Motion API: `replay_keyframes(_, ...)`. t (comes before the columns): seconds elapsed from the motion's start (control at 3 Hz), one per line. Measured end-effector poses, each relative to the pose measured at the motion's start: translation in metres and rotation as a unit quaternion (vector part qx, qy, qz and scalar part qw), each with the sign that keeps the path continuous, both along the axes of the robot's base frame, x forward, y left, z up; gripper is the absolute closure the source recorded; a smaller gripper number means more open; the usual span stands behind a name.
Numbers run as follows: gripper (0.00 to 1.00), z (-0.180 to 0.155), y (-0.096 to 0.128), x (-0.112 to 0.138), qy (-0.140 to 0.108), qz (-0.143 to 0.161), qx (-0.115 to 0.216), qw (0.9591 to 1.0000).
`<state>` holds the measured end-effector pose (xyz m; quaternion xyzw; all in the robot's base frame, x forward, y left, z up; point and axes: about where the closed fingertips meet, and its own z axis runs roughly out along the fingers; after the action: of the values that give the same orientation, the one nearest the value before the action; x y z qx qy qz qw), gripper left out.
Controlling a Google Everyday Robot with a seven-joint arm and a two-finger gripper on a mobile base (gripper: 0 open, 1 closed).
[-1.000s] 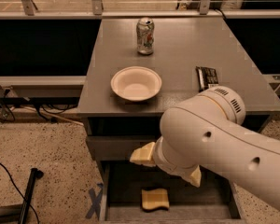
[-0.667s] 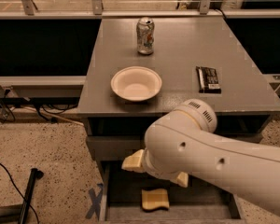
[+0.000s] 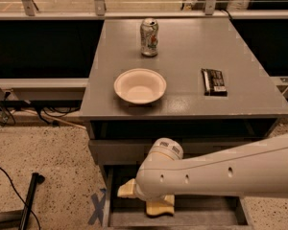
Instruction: Pick sponge from middle drawer and place on counter
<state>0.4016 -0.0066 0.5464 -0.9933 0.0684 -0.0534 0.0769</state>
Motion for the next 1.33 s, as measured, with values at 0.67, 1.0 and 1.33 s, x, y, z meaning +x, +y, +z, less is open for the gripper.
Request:
replay_keyframes(0.67, 0.00, -0.045, 0.008, -0.008, 0.008, 0.015, 0.037, 0.9992)
replay_keyframes(1.0, 0.00, -0.053, -0.002, -0.007, 0.018, 0.030, 0.007, 0.9994)
replay_keyframes(1.33, 0.00, -0.065, -0.022, -0.004, 0.022, 0.041, -0.012, 0.9988)
